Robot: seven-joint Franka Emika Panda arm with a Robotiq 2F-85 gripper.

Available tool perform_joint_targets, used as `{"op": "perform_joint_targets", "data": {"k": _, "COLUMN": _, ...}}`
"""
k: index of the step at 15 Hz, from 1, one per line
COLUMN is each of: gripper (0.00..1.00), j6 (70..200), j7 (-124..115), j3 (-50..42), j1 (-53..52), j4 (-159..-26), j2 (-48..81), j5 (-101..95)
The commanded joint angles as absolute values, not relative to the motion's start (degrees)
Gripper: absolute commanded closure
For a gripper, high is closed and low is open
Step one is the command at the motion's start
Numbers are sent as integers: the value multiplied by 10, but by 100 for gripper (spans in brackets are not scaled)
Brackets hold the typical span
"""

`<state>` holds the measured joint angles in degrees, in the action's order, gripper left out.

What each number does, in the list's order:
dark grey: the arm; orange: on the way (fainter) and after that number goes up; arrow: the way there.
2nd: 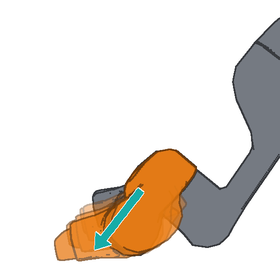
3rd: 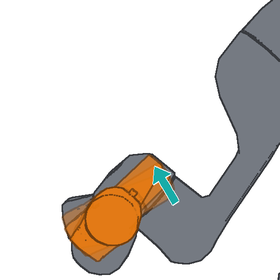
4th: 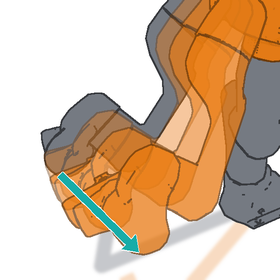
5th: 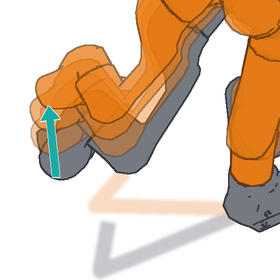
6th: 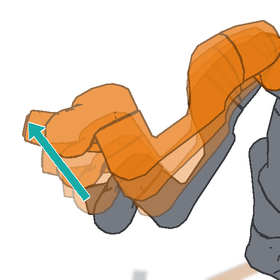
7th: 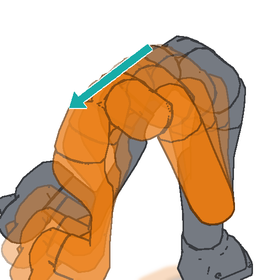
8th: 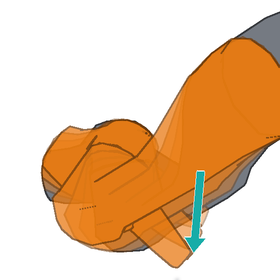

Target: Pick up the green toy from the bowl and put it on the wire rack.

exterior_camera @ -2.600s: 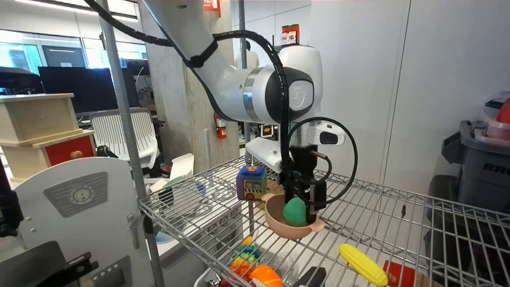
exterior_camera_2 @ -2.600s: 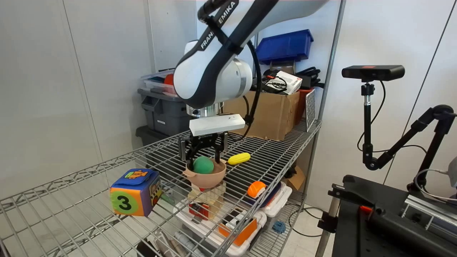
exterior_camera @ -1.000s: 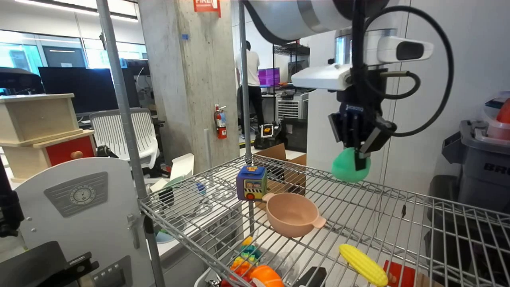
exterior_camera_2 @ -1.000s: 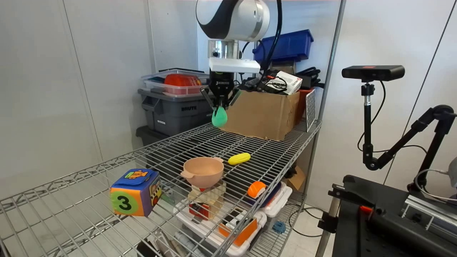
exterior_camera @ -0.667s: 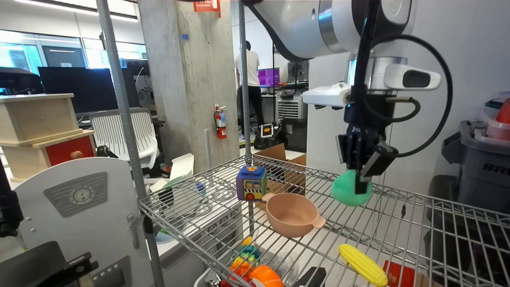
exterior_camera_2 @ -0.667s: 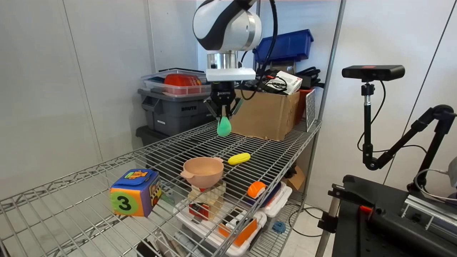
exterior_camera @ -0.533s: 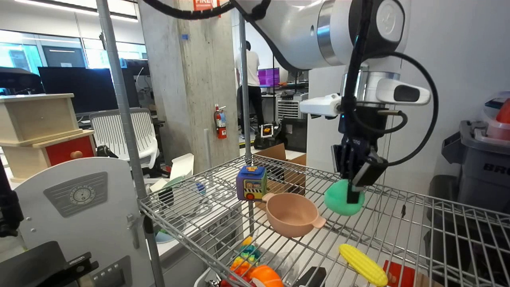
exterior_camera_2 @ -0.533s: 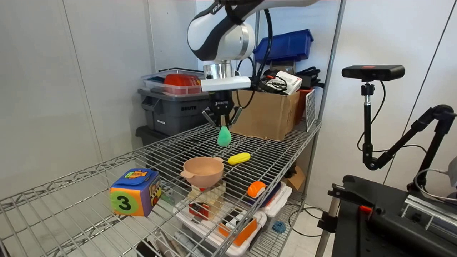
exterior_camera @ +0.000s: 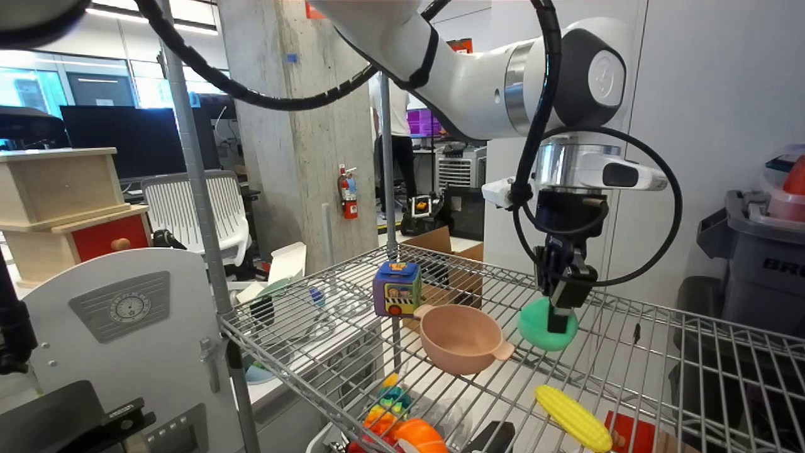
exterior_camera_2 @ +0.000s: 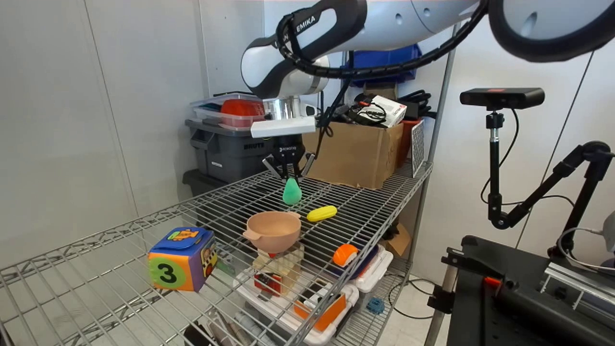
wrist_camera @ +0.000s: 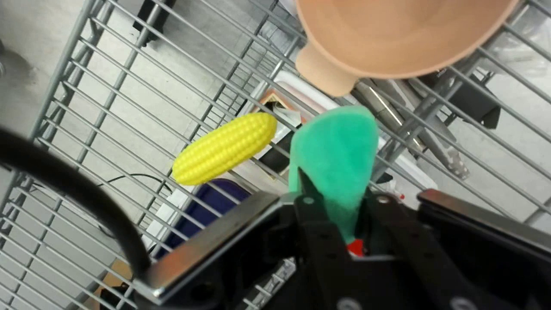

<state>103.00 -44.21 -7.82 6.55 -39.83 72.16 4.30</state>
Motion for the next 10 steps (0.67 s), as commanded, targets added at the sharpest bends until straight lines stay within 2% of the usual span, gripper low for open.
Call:
{"op": "perform_joint_targets", "data": {"k": 1, "gripper": 95, "j6": 1015, "j7": -507, "j3": -92, "j1": 64, "j4": -299, "j2": 779, "j5": 31}}
{"op": "perform_joint_targets", "data": {"k": 2, "gripper": 95, "j6": 1008, "j7": -523, "j3": -94, "j1": 63, "j4": -288, "j2": 787, "j5": 26}}
{"op": "perform_joint_targets", "data": {"k": 3, "gripper": 56, "j6": 999, "j7": -546, "j3": -99, "j1": 62, "j4": -280, "j2": 795, "j5": 19}}
{"op": "perform_joint_targets", "data": {"k": 4, "gripper": 55, "j6": 989, "j7": -559, "j3": -100, "j1": 62, "j4": -273, "j2": 801, "j5": 15}}
{"op": "perform_joint_targets", "data": {"k": 10, "gripper": 12, "j6": 935, "j7": -598, "j3": -96, "j1": 66, "j4": -225, "j2": 835, "j5": -9}}
